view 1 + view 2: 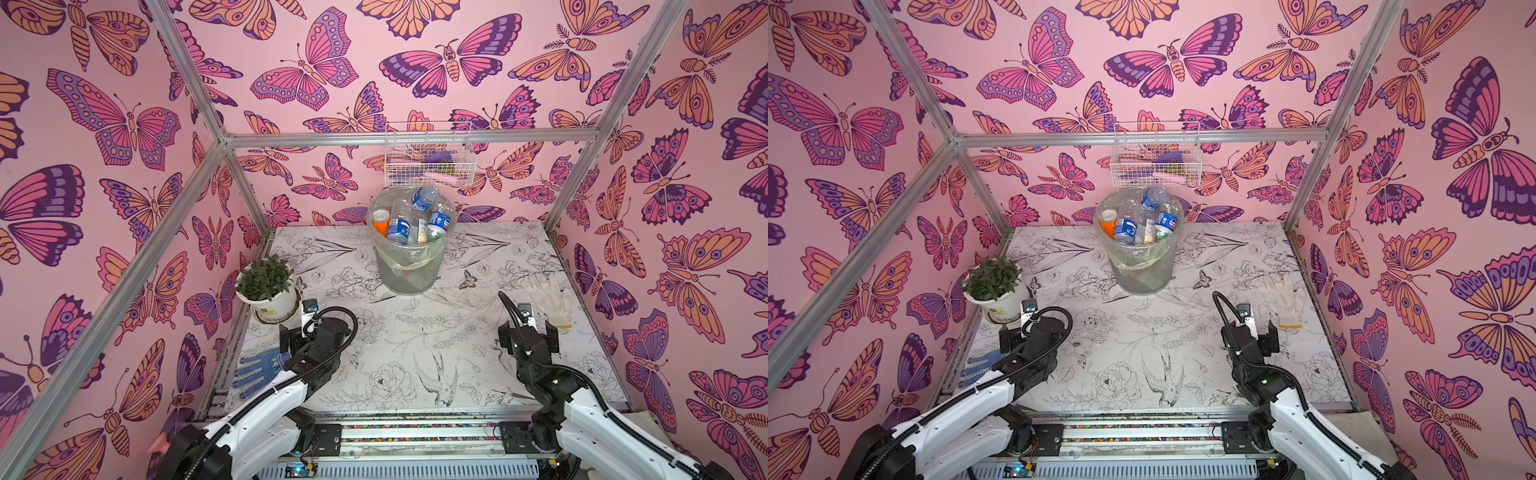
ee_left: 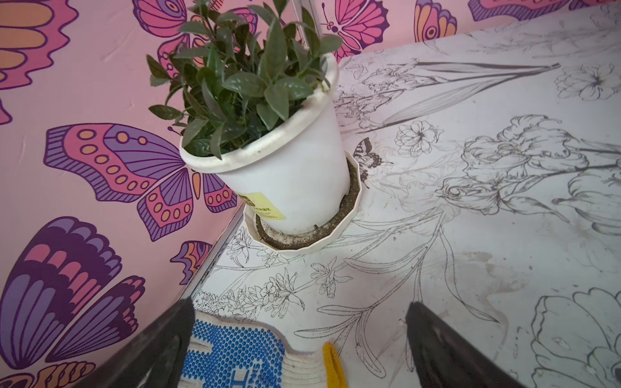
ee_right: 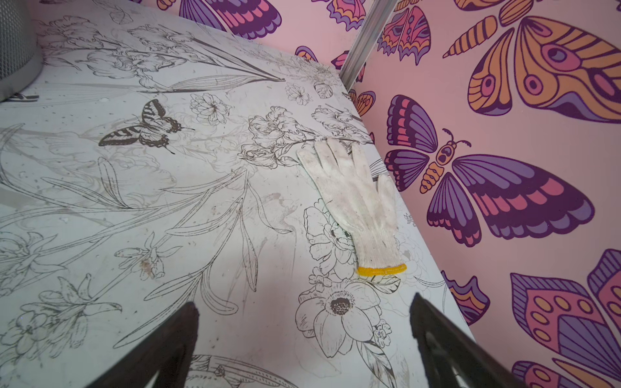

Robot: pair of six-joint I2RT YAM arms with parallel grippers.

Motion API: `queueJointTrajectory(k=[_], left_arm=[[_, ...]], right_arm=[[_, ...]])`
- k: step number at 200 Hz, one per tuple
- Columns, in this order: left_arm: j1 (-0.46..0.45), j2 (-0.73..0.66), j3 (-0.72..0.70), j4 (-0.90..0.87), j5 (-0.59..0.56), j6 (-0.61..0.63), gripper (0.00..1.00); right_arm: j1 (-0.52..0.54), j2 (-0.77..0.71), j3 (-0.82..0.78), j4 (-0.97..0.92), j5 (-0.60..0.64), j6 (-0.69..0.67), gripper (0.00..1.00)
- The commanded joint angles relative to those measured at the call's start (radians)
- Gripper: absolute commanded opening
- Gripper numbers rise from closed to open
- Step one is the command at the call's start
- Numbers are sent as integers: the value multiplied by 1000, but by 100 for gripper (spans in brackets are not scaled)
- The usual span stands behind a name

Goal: Throw the plastic bottles in the bin
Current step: Reset both arms

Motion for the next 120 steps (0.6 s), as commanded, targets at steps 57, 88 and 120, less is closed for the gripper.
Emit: queueJointTrajectory(k=[57,88,120], left_arm=[[-2,-65,-104,181,-61,64,100],[-2,-83,-133,262,-59,103,100],[-2,-83,-149,318,-52,118,100]], right_arm=[[1,-44,-49,144,54,-35,99],[0,-30,-54,182,50,-44,99],[0,2,-56,228,66,-49,99]])
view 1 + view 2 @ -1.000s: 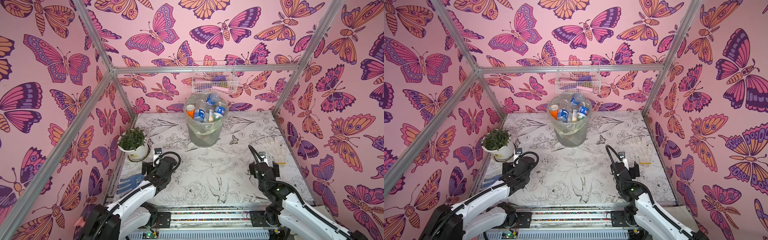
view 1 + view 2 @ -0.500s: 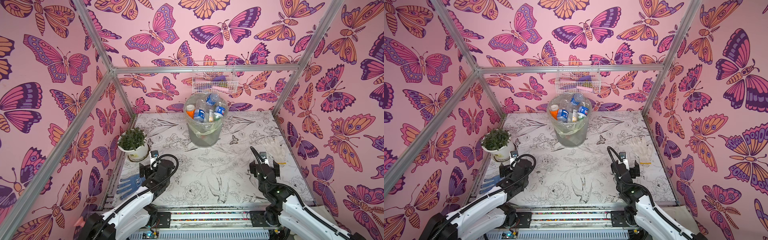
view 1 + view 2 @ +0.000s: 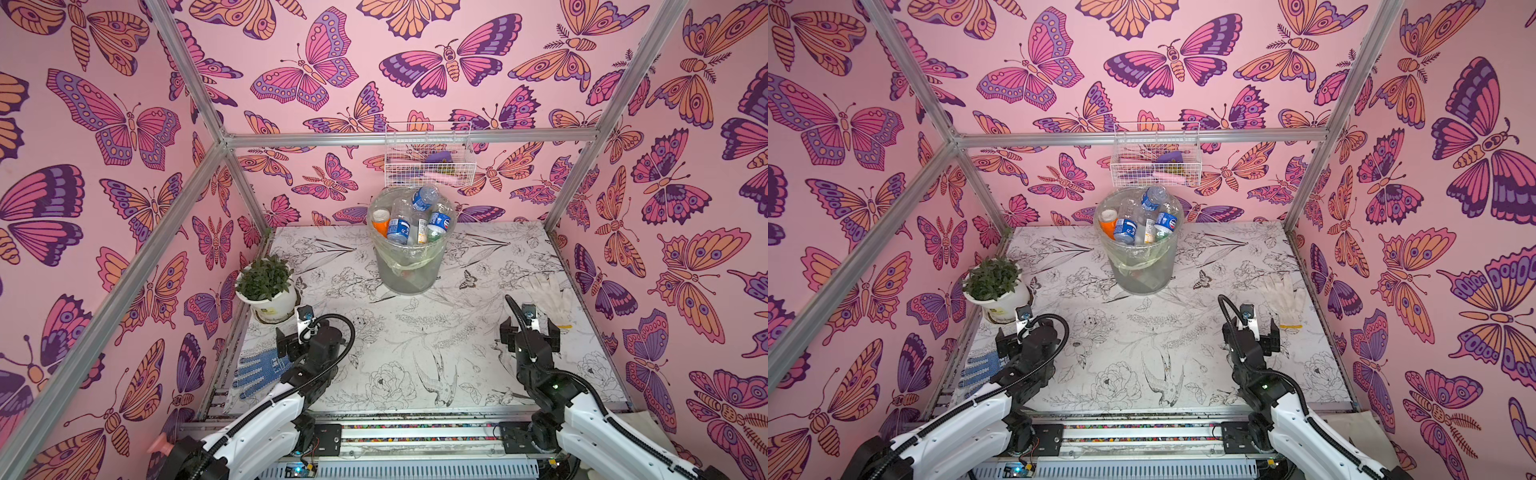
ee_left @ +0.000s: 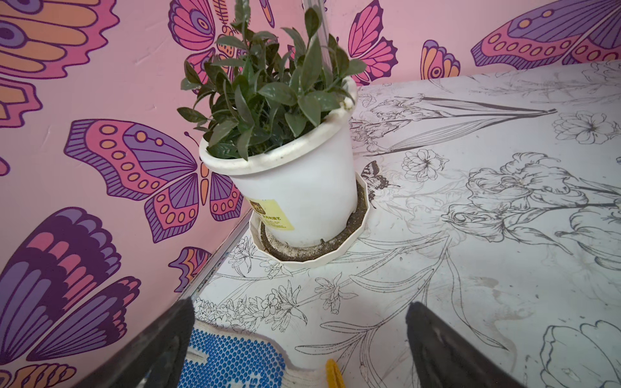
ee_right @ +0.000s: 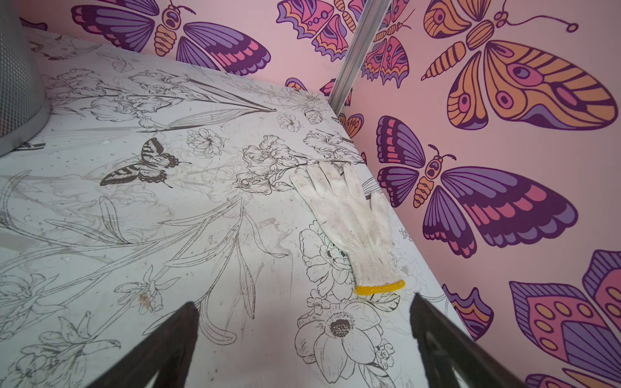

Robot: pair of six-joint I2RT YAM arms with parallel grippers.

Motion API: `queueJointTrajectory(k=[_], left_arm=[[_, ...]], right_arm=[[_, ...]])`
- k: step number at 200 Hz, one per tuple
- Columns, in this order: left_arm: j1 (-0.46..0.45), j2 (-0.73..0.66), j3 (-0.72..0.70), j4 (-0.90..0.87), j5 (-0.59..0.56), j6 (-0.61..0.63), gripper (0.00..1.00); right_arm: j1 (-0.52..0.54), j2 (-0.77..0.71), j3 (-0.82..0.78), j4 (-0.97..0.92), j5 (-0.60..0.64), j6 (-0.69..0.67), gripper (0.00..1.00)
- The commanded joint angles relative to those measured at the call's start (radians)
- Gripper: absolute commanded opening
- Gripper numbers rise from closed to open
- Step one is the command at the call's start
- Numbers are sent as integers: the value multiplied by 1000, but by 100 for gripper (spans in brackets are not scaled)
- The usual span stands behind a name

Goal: Throw the plastic bottles in the bin
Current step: Reset both arms

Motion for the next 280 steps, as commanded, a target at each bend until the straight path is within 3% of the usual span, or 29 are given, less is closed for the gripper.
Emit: queueJointTrajectory(k=[1,39,151,280], left_arm=[[-2,-9,-31,93,-14,36,100],[-1,29,-72,282,-10,123,100],[17,190,-69,503,33,196,100],[54,464,-49,889,90,311,100]], right_arm=[[0,19,-6,76,36,-15,99],[-2,79,-5,146,44,-27,99],[-64,267,8,361,30,-57,99],[-127,411,22,538,-26,-57,99]])
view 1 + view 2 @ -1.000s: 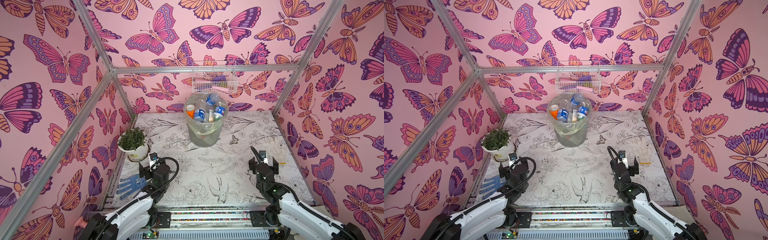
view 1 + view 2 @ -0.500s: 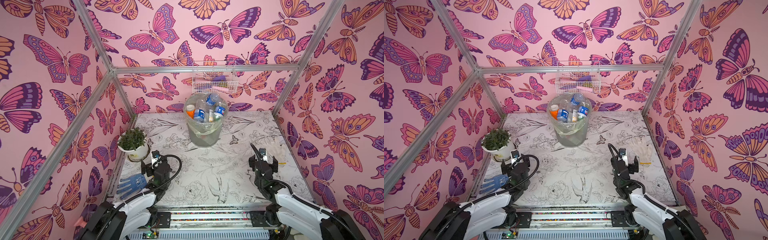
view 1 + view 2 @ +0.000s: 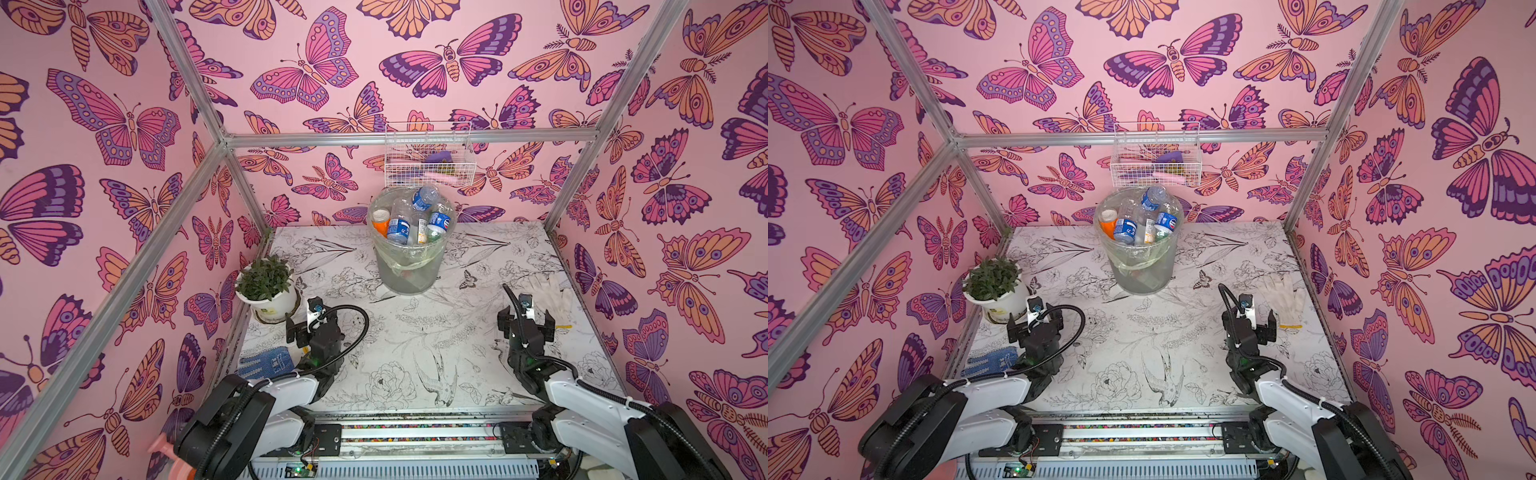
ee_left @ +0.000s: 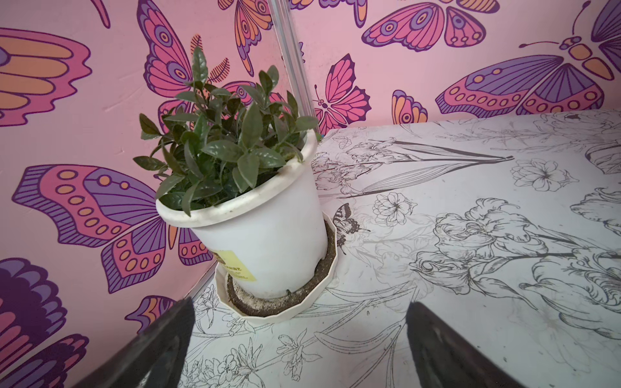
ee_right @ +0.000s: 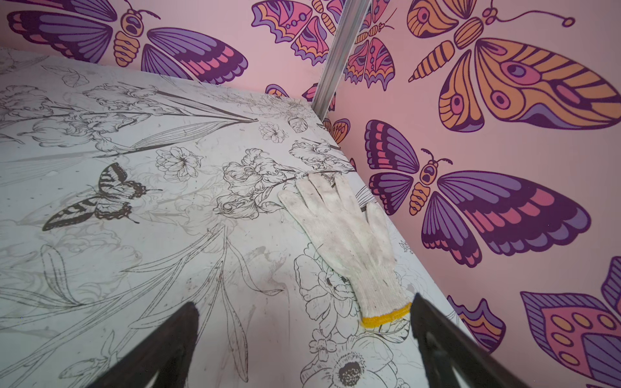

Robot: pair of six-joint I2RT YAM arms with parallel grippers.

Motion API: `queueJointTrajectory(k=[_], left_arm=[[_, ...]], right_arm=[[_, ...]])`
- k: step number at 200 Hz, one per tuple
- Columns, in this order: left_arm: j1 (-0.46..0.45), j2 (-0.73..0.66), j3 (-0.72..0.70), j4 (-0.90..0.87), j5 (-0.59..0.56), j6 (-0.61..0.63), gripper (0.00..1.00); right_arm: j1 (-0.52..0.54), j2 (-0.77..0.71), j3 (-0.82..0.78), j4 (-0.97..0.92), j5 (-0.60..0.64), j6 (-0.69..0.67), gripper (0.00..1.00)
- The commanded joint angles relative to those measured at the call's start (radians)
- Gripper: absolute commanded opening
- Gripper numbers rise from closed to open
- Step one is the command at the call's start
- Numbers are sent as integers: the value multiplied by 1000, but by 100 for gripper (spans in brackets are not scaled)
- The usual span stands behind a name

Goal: Throw the plastic bottles in the bin
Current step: Reset both arms

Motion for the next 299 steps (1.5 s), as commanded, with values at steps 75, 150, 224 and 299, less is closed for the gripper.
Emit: queueJointTrajectory(k=[75,150,224,299], left_arm=[[17,255,31,413,13,167,100],[40,294,43,452,35,166,100],[78,281,28,453,58,139,99],[151,307,29,453,85,65,99]], right_arm=[[-61,69,19,161,-57,-11,99],[-90,133,8,287,-91,-23,99],[-128,241,3,458,-116,-23,99],[-161,354,15,561,-136,25,99]])
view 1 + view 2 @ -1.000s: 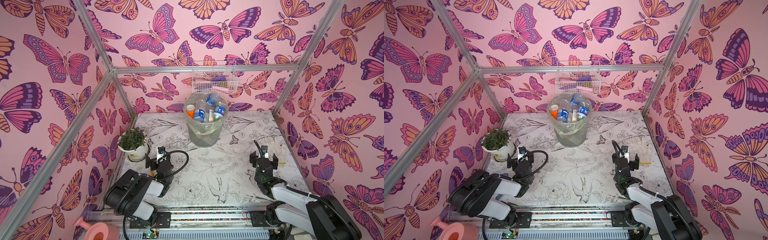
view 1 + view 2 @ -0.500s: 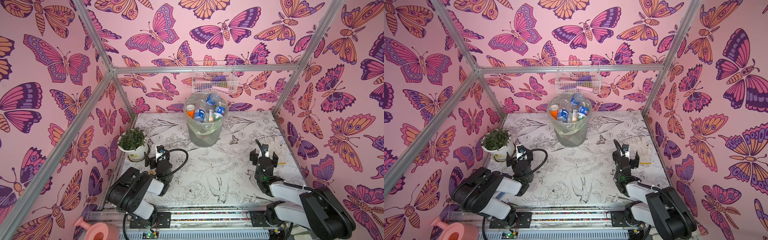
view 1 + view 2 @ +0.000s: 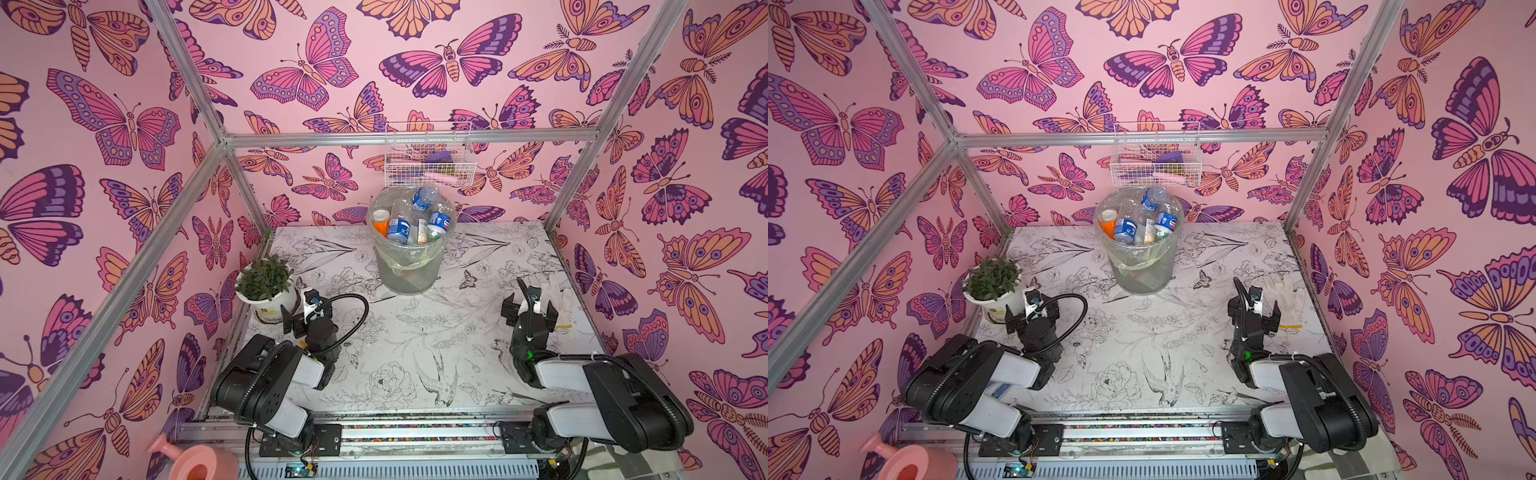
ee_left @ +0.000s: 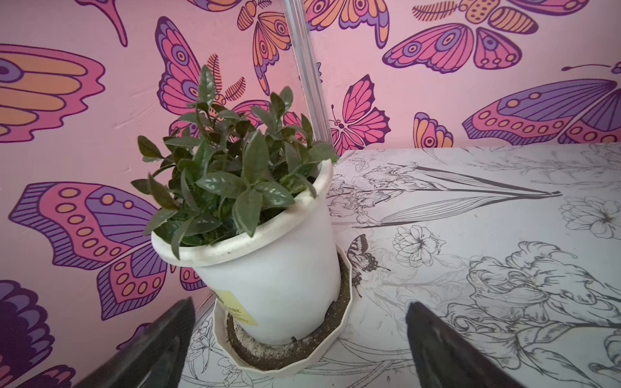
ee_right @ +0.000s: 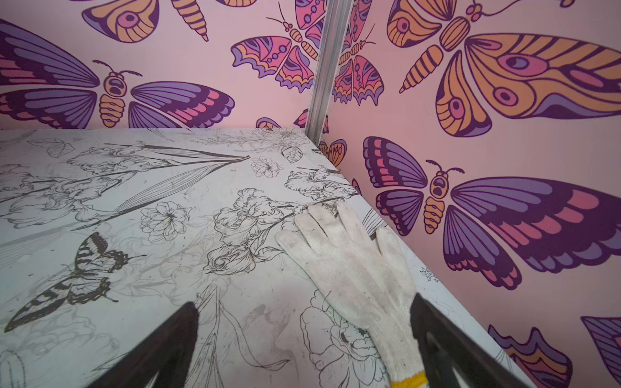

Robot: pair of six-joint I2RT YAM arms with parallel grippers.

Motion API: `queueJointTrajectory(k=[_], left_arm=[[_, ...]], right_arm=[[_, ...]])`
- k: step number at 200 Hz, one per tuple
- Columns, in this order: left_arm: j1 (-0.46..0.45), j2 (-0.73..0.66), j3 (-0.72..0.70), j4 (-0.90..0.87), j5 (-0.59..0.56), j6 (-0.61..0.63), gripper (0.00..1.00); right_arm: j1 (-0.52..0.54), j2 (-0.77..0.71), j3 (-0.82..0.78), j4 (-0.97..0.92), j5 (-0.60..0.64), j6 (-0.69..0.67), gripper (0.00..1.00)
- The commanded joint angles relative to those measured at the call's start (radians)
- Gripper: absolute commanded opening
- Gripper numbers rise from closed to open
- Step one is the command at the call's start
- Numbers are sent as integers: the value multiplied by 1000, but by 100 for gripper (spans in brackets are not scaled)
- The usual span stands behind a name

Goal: Throw the plastic bottles in the bin
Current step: Reset both arms

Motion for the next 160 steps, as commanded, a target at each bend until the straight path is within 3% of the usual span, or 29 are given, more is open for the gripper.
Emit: queueJointTrajectory(k=[1,64,112,160], left_arm=[[21,21,-3,35,23,-54,99],[26,28,-10,37,26,-76,99],[27,49,-3,37,39,-74,100],[20,56,-6,38,155,-26,100]], right_arm=[[-9,31,14,73,-6,26,99],[-9,80,6,137,-57,10,99],[-8,126,-28,233,-183,-37,99],[-38,143,-36,239,-348,-62,99]])
